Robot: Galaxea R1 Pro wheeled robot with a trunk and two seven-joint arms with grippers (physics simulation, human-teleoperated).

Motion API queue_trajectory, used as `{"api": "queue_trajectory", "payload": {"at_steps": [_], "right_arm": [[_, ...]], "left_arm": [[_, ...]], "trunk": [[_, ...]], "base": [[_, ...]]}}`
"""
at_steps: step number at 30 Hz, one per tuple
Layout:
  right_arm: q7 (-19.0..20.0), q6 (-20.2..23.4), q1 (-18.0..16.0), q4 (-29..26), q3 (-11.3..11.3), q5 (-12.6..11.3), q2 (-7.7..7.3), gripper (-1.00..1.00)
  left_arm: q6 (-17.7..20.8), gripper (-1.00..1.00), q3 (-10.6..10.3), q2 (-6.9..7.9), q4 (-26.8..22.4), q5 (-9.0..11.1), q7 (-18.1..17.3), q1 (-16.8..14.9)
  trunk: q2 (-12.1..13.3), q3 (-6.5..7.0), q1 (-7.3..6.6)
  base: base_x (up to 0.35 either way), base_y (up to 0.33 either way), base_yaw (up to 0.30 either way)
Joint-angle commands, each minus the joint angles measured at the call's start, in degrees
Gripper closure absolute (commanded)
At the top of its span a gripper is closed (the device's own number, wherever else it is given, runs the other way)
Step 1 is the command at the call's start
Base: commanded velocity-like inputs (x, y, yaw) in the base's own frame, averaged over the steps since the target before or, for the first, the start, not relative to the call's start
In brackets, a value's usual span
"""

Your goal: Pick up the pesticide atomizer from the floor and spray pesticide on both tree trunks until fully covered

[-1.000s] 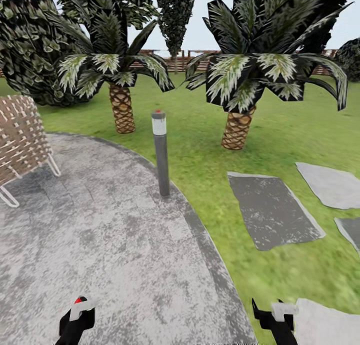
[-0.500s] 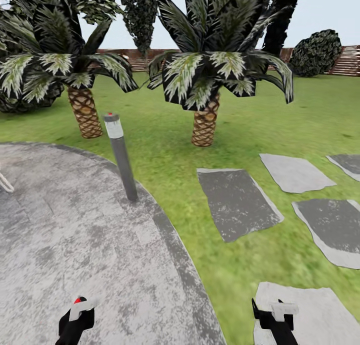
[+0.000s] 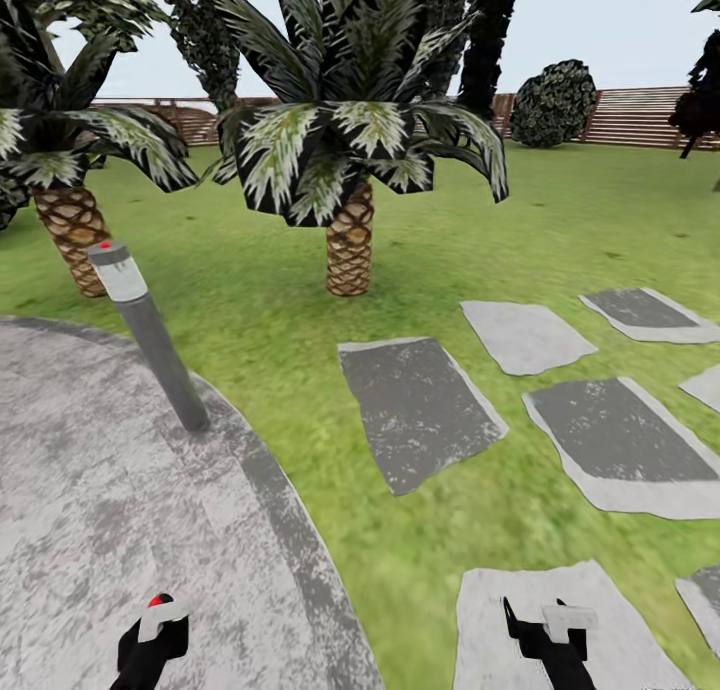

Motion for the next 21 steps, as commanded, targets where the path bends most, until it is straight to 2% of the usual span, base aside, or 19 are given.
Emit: {"api": "queue_trajectory", "payload": {"at_steps": [1, 21], "right_arm": [[0.06, -0.16, -0.04, 0.05, -0.01, -0.19, 0.01, -1.0], [0.06, -0.16, -0.04, 0.05, -0.01, -0.21, 0.01, -1.0]], "left_arm": [[-0.19, 1.0, -0.08, 0.01, 0.02, 0.1, 0.14, -0.02], [-0.19, 1.0, -0.07, 0.01, 0.02, 0.1, 0.14, -0.02]], "trunk": [[-0.01, -0.04, 0.01], [-0.01, 0.38, 0.01]], "base": [[0.234, -0.199, -0.299], [0.239, -0.189, -0.299]]}}
